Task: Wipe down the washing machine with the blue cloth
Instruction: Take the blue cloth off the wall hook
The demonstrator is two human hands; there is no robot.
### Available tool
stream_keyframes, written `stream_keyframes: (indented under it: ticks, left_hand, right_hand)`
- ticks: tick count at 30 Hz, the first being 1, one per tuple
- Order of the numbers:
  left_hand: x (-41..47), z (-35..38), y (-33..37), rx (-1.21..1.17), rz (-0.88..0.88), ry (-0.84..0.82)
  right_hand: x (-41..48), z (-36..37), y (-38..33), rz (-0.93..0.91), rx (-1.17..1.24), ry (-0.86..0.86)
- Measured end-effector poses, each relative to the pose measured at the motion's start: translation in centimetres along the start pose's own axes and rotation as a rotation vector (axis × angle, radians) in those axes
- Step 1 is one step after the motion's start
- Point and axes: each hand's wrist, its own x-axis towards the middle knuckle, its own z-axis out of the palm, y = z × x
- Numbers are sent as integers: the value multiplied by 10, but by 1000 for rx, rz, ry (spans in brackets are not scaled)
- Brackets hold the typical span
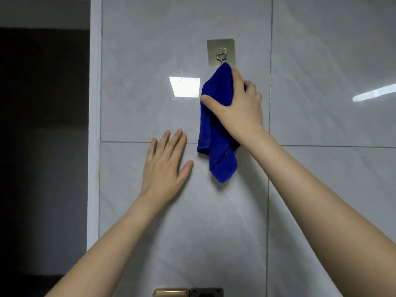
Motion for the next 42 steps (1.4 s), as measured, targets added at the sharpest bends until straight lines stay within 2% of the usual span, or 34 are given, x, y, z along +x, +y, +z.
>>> stream_keyframes:
  ticks: [4,7,10,14,18,30,36,42]
  left_hand:
    - [-1,11,-11,39,41,19]
    - [-1,16,-14,62,71,49]
    - [-2,19,-16,80,86,76]
    - [-2,19,-17,89,93,93]
    - [-2,19,-17,90,95,78]
    - [-2,22,-19,74,111,99]
    - [-2,15,-18,7,109,69]
    - [-33,-6,-5,-246,39,16]
  right_hand:
    - [4,19,1,32,-164,51]
    - [-1,21,13,23,-165,109]
    - [-9,20,25,9,-31,125]
    - [-19,24,33,-25,309,130]
    - [-17,21,35,-24,501,158]
    - [18,-8,2,-88,518,281]
    - [-62,-14,13,35,539,211]
    - [-180,-23,35,252,472,120]
